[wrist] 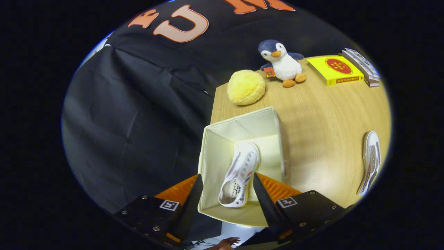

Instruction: Open the storage box then place both shoes into the box .Put the left shoe in first, then the right shoe, with the right side of both shoes facing outward in a uniform manner.

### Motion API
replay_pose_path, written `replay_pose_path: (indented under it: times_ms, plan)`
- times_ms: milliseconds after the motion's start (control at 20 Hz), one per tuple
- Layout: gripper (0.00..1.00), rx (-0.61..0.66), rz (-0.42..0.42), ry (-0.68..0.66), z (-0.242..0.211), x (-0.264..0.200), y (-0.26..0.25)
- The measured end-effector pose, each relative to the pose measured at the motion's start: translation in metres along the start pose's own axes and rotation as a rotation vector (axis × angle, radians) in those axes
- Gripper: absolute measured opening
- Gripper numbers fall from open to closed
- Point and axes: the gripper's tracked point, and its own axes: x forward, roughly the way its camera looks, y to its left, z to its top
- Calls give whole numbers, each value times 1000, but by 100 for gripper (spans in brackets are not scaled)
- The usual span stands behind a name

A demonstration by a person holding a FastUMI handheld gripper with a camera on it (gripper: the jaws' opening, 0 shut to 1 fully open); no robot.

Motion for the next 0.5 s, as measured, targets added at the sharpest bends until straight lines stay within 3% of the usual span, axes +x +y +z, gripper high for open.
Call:
replay_pose_path:
  times_ms: [250, 500]
  plan:
    - [92, -108, -28, -117, 9, -56, -61]
    - [95, -210, -157, -177, -2, -93, -152]
